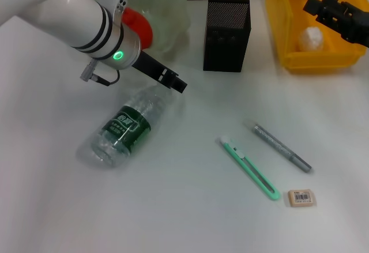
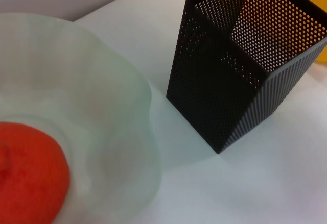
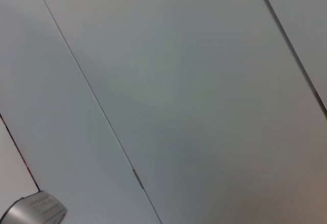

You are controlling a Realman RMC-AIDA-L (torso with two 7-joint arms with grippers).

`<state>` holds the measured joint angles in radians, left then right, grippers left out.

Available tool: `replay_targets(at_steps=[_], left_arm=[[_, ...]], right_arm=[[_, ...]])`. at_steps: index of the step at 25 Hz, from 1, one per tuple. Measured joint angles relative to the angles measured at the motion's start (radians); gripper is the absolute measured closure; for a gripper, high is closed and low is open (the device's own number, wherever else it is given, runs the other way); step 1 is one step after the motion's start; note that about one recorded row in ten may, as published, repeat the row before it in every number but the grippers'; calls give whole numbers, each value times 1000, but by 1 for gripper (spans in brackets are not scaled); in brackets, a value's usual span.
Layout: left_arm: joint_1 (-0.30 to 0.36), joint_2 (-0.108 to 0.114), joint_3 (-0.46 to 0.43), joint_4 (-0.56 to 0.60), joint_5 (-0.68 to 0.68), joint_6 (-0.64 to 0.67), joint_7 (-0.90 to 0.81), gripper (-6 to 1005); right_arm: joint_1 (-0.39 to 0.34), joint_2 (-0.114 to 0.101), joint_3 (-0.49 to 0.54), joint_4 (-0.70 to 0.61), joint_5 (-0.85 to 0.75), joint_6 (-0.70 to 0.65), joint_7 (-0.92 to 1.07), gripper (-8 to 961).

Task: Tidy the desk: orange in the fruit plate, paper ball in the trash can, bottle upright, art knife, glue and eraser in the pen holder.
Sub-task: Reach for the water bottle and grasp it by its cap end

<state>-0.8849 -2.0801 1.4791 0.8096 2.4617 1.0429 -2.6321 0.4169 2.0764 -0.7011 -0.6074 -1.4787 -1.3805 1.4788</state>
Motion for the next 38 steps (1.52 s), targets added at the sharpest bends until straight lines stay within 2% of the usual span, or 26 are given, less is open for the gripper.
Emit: replay_targets(at_steps=[12, 38], left_arm=[[-38, 0, 83, -4, 57, -8, -56, 322], [-40, 0, 180, -18, 19, -37, -65, 324]], right_arm=[[-3, 1, 0, 2, 0, -5, 0, 212], [6, 1, 0, 27, -3, -7, -2, 213]])
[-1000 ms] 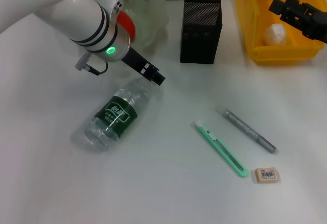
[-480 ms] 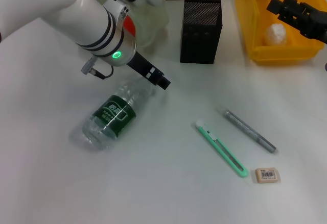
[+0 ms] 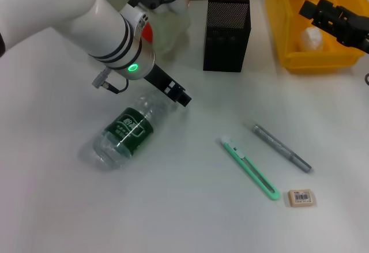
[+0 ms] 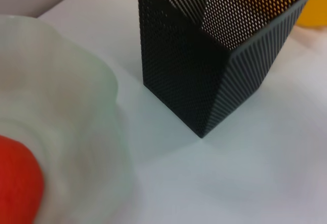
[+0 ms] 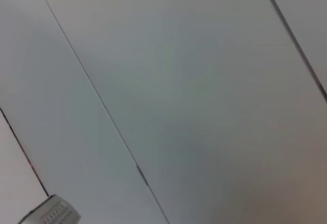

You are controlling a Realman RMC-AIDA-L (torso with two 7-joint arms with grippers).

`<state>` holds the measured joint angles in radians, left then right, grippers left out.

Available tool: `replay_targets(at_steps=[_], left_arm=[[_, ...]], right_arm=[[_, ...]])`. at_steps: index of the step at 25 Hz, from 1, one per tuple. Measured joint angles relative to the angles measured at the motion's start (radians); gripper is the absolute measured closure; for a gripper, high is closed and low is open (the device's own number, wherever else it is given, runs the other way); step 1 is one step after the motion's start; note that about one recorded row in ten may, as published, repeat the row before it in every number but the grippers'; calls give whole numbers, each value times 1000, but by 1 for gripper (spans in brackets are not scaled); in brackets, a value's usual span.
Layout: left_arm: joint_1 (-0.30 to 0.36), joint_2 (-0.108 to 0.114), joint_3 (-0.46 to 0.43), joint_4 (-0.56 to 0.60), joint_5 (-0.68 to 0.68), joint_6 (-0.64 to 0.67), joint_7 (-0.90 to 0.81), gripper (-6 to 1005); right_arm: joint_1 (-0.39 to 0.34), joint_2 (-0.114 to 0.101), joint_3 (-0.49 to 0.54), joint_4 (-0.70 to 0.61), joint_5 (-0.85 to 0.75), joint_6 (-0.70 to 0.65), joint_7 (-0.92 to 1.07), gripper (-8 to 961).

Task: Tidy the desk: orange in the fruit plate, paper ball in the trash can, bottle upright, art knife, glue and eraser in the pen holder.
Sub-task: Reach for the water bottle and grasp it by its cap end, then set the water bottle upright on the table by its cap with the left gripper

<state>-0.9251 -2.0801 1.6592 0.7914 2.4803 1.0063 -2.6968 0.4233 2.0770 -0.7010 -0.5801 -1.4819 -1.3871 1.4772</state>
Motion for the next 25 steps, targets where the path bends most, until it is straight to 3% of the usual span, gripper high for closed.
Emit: replay_targets(at_steps=[13, 19, 23, 25], left_arm=[[5, 0, 7, 0, -13, -36, 23, 405], [8, 0, 2, 11, -23, -38, 39, 531], [42, 2, -43, 75, -28, 25, 49, 534], [82, 6, -103, 162, -58, 92, 88, 538]], right_arm=[[1, 0, -1, 8, 0, -2, 0, 213], [-2, 1, 5, 8, 5, -17, 0, 213], [-6, 1, 7, 8, 6, -30, 0, 213], [-7, 2, 7, 8, 6, -31, 0, 213]])
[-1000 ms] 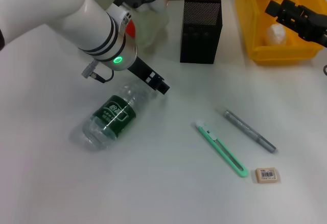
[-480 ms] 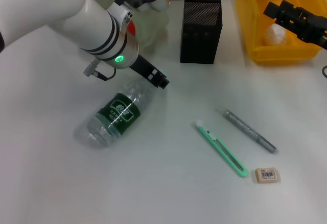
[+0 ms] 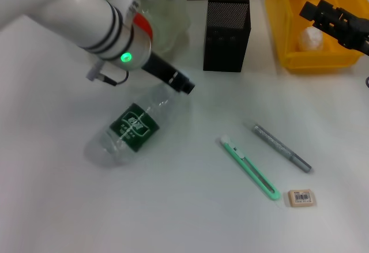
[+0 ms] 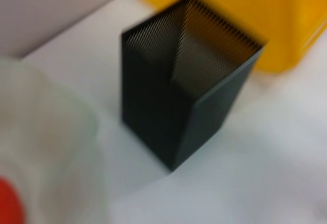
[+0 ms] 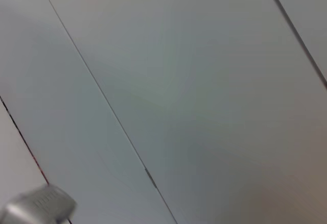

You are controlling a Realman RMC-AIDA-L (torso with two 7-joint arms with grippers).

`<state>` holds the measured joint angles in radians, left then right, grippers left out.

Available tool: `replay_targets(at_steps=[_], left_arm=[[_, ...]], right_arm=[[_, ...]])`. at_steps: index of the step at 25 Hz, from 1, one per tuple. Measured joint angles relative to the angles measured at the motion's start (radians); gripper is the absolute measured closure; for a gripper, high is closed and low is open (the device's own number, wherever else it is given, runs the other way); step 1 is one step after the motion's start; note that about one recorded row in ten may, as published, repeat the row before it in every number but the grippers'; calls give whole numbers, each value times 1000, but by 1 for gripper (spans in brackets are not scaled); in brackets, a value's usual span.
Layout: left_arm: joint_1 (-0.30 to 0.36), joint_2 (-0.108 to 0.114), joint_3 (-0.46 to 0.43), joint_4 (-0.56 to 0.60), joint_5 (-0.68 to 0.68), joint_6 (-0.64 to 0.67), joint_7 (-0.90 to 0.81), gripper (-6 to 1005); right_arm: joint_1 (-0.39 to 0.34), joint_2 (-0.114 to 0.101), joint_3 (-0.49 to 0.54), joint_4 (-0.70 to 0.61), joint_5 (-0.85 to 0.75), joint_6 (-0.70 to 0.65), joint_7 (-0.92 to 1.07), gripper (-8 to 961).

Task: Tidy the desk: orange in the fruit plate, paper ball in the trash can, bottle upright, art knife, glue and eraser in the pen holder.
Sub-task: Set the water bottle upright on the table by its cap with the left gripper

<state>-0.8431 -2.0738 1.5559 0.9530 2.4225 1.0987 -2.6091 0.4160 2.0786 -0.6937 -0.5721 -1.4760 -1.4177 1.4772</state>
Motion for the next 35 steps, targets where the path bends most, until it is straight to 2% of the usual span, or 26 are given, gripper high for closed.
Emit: replay_targets(at_steps=[1, 3, 4, 8, 10, 13, 35], left_arm=[[0, 0, 0, 0, 0, 0, 0, 542], [51, 1, -81, 97, -74, 77, 60, 547], [88, 3, -154, 167, -144, 131, 118, 548], [120, 5, -265, 214, -213, 201, 181, 551], [123, 6, -288, 215, -217, 216, 191, 552], [143, 7, -379, 217, -221, 268, 228, 554], [182, 15, -438, 290, -213, 299, 239, 559]], right_arm=[[0, 0, 0, 0, 0, -1, 0, 213], [-1, 0, 1, 0, 0, -1, 0, 213], [-1, 0, 1, 0, 0, -1, 0, 212], [-1, -1, 2, -1, 0, -1, 0, 212], [-2, -1, 2, -1, 0, -1, 0, 212], [-2, -2, 2, -1, 0, -1, 0, 212], [7, -3, 2, -8, 0, 9, 0, 213]])
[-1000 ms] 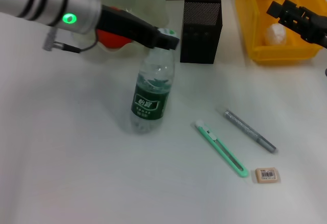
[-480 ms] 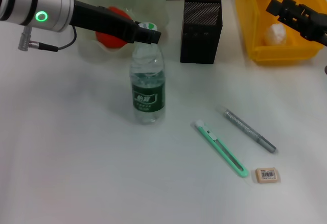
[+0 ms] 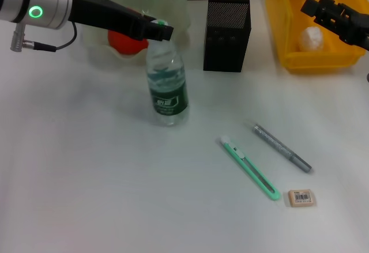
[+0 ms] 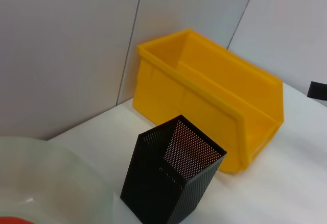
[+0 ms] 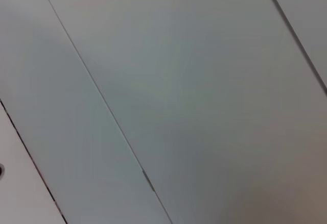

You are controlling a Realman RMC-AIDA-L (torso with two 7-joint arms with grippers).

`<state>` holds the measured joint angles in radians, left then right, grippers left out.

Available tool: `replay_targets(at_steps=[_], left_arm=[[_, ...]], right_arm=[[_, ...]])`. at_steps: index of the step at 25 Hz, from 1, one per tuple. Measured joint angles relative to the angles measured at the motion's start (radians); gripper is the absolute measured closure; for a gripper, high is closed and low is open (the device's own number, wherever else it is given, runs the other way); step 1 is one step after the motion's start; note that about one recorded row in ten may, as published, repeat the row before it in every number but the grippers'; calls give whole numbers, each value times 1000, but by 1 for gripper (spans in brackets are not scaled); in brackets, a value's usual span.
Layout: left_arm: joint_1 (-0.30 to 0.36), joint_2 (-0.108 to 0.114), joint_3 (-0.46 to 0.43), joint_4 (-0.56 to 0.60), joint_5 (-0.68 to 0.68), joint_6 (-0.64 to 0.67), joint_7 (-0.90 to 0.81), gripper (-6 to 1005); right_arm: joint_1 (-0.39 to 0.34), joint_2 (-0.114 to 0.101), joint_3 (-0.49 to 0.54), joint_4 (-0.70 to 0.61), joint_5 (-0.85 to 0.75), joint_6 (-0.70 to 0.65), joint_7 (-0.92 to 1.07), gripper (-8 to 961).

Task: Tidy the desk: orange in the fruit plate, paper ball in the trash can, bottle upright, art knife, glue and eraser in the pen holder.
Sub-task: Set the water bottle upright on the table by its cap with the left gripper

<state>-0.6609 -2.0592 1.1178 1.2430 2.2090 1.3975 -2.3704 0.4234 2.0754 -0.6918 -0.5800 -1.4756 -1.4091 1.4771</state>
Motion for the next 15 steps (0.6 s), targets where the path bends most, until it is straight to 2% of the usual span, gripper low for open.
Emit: replay_targets(at_steps=[4, 10, 14, 15], left_arm=[[3, 3, 0, 9, 0, 2, 7, 559], [15, 19, -1, 25, 0, 2, 7, 563], [17, 17, 5, 28, 6, 1, 10, 566], [17, 11, 7, 39, 27, 0, 11, 566]], right_arm=[[1, 0, 0, 0, 0, 1, 0, 213], [4, 0, 0, 0, 0, 3, -7, 212], [6, 0, 0, 1, 0, 3, -7, 212], [7, 0, 0, 1, 0, 3, -7, 212]])
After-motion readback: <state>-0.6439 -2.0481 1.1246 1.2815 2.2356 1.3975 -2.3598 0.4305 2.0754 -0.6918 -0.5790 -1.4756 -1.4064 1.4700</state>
